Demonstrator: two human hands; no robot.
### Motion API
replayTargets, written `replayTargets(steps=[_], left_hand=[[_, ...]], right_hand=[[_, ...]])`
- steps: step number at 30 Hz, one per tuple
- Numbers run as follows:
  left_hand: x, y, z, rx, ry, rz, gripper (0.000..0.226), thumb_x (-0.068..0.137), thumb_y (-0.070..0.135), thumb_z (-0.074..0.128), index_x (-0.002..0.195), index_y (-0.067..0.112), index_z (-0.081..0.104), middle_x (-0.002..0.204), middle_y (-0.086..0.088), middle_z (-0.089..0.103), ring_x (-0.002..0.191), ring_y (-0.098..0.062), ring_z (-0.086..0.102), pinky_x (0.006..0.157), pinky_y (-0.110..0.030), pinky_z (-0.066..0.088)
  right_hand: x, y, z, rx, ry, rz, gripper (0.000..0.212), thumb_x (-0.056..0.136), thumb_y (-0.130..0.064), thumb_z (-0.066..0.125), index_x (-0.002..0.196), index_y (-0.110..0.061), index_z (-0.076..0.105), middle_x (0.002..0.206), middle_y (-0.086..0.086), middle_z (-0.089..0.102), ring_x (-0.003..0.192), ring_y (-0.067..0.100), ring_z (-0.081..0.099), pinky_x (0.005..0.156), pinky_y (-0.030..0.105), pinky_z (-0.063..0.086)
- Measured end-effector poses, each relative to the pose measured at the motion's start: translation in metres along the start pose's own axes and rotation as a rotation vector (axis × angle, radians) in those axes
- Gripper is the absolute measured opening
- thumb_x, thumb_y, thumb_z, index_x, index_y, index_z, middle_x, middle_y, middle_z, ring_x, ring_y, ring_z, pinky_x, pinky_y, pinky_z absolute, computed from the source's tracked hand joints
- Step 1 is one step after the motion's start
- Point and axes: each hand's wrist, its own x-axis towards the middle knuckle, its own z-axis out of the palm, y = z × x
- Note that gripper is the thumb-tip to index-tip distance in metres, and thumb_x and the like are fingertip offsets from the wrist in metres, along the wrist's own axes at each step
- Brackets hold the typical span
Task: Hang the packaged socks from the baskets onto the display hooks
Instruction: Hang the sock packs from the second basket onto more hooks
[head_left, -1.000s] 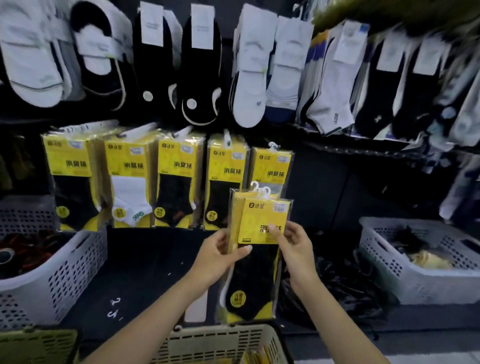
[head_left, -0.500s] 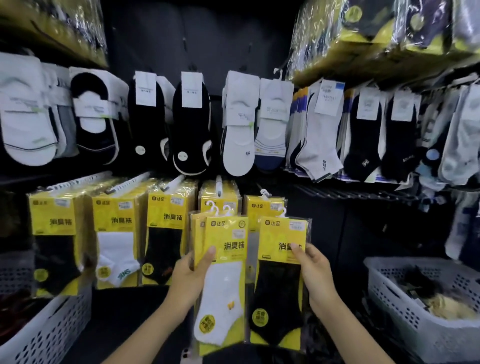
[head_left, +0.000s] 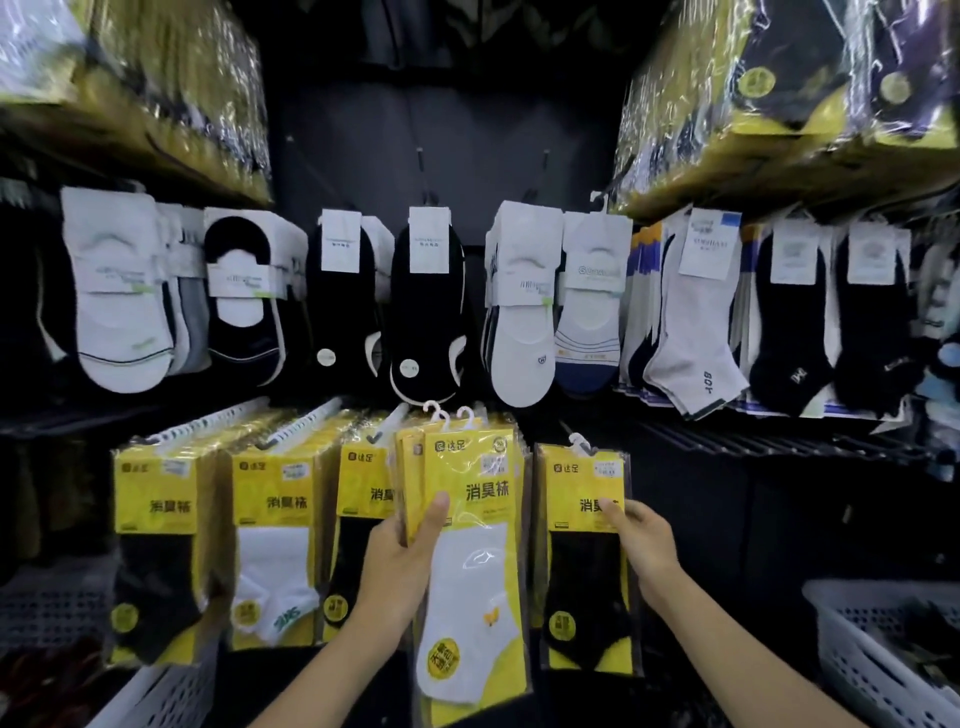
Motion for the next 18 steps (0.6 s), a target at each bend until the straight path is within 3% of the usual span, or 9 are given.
replayTargets(steps=[2,4,7,9,11,15,18], left_hand=[[0.0,0.0,0.0,-0.025,-0.006,-0.016,0.035,0.077,0.051,0.055,0.094,0.023,0.067,0.074,0.01,0.074,0.066,-0.004,0.07,0.051,-0.009,0.047],[-0.002,0.0,0.001,-0.039,0.0,-0.03,0.034,0.076,0.051,0.055,0.097,0.027,0.066,0.079,0.012,0.074,0.071,-0.003,0.07,0.053,-0.009,0.048],[-0.007,-0.001,0.001,-0.045,0.002,-0.053,0.029,0.074,0.052,0.055,0.096,0.035,0.063,0.084,0.021,0.072,0.076,0.003,0.068,0.055,-0.006,0.047],[-0.009,-0.001,0.001,-0.048,-0.013,-0.084,0.031,0.073,0.053,0.055,0.097,0.036,0.063,0.085,0.023,0.072,0.078,0.003,0.068,0.056,-0.006,0.048],[-0.011,-0.001,0.001,-0.058,-0.035,-0.118,0.034,0.074,0.053,0.056,0.099,0.032,0.064,0.086,0.021,0.073,0.078,0.002,0.069,0.056,-0.007,0.048],[-0.017,-0.003,0.01,-0.082,-0.067,-0.149,0.037,0.072,0.051,0.06,0.098,0.025,0.068,0.086,0.01,0.075,0.078,-0.008,0.072,0.056,-0.013,0.051],[-0.022,-0.002,0.021,-0.096,-0.06,-0.173,0.035,0.07,0.049,0.064,0.093,0.022,0.07,0.083,0.006,0.075,0.075,-0.011,0.072,0.055,-0.016,0.052]], right_hand=[[0.011,0.006,0.006,-0.052,0.125,0.056,0.021,0.082,-0.03,0.072,0.088,-0.012,0.063,0.083,-0.002,0.064,0.074,0.008,0.057,0.067,0.024,0.044],[0.018,0.014,0.008,-0.058,0.226,0.139,0.03,0.078,-0.031,0.076,0.092,-0.008,0.063,0.088,0.004,0.064,0.08,0.016,0.056,0.079,0.032,0.048],[0.015,0.025,0.006,-0.068,0.327,0.245,0.03,0.08,-0.024,0.075,0.099,-0.005,0.062,0.106,0.015,0.064,0.087,0.026,0.054,0.083,0.039,0.049],[0.008,0.03,0.006,-0.079,0.328,0.233,0.026,0.082,-0.021,0.073,0.099,-0.004,0.062,0.107,0.017,0.065,0.085,0.025,0.054,0.084,0.041,0.05],[-0.006,0.026,0.01,0.003,0.232,0.183,0.022,0.086,-0.019,0.069,0.098,-0.001,0.063,0.098,0.016,0.066,0.079,0.021,0.058,0.085,0.04,0.052],[-0.054,-0.004,0.023,0.141,-0.086,0.072,0.028,0.095,-0.032,0.054,0.099,-0.007,0.066,0.092,0.009,0.069,0.084,0.019,0.066,0.071,0.027,0.054],[-0.087,-0.022,0.031,0.143,-0.255,-0.078,0.033,0.088,-0.042,0.057,0.098,-0.013,0.069,0.09,0.005,0.075,0.083,0.018,0.071,0.072,0.027,0.056]])
